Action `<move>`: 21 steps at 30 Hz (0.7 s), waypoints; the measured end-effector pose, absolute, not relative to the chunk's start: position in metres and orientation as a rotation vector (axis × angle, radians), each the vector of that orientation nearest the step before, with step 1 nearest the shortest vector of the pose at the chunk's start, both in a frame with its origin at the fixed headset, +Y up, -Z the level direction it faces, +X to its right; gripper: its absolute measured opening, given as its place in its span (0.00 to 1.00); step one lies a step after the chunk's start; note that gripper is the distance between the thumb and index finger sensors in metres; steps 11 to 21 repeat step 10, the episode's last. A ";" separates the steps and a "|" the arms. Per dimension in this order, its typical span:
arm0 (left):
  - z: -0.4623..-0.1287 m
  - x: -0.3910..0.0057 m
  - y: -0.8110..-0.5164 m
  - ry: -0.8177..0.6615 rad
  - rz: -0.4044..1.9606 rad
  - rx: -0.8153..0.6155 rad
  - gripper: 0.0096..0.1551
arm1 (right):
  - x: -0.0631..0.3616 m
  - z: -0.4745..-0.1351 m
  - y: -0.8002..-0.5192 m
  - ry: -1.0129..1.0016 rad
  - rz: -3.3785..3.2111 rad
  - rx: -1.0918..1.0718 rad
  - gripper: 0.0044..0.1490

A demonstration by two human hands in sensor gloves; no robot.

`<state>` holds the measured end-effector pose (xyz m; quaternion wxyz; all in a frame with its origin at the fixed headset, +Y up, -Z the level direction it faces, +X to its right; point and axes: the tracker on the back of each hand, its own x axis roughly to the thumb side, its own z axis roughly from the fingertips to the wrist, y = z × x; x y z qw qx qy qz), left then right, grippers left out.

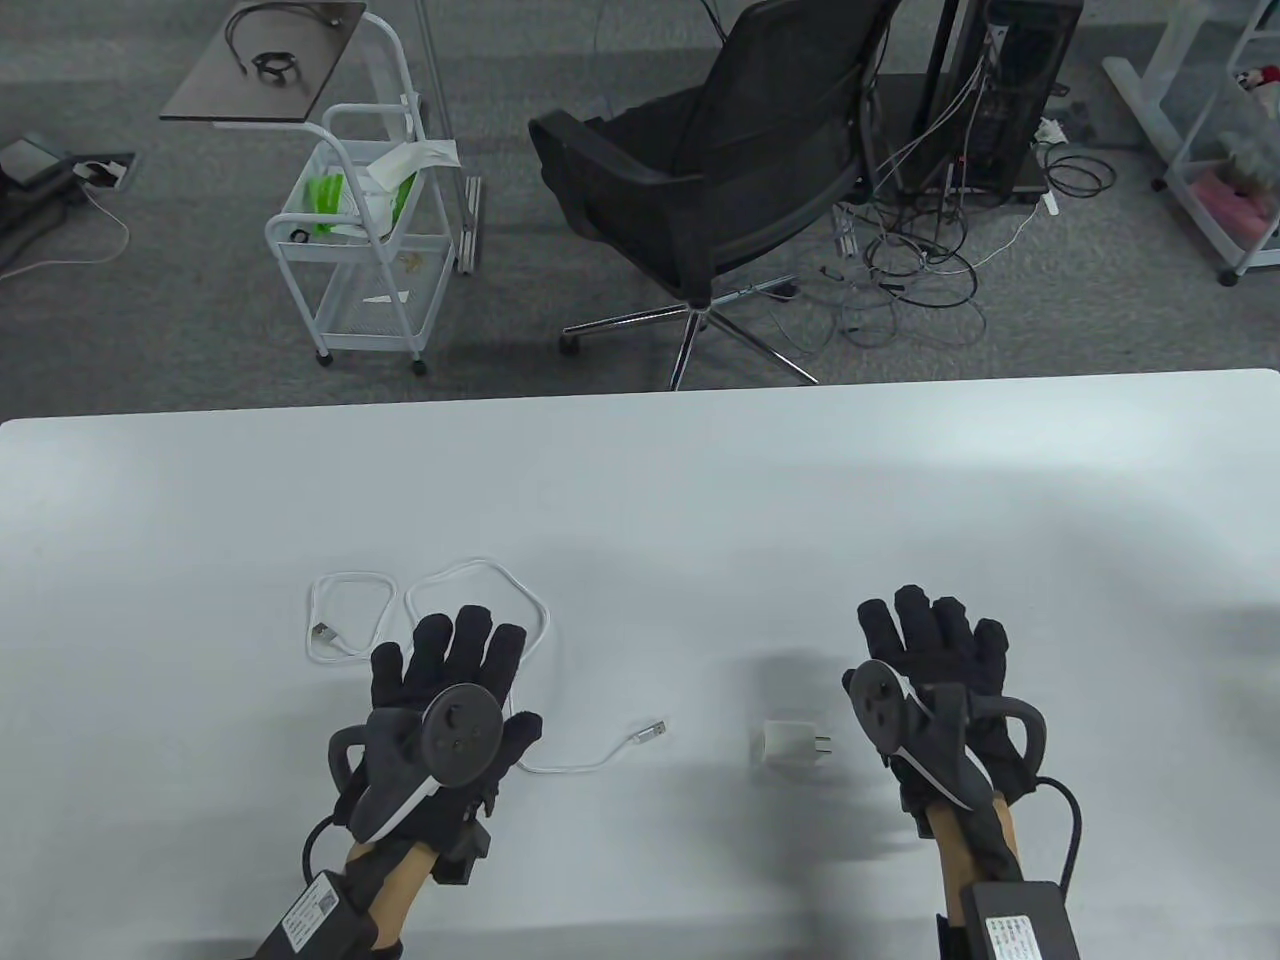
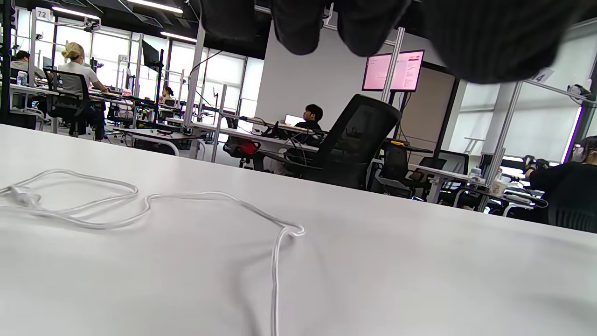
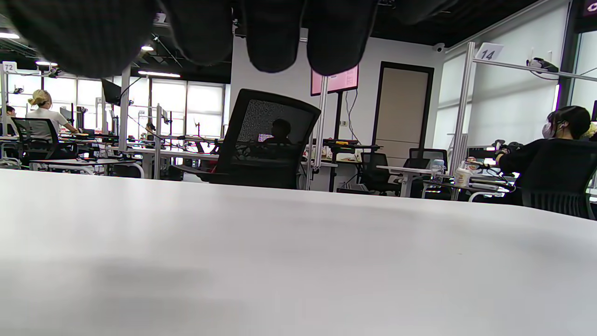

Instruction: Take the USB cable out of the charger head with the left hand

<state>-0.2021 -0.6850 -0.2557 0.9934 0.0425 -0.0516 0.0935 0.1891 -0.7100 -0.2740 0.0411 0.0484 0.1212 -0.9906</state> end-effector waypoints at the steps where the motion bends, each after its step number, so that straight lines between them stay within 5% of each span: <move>1: -0.255 -0.202 -0.685 -0.102 0.187 0.080 0.51 | 0.189 -0.274 -0.710 0.373 -3.034 0.145 0.45; 21: -0.254 -0.204 -0.694 -0.090 0.171 0.034 0.50 | 0.186 -0.272 -0.711 0.353 -3.045 0.119 0.44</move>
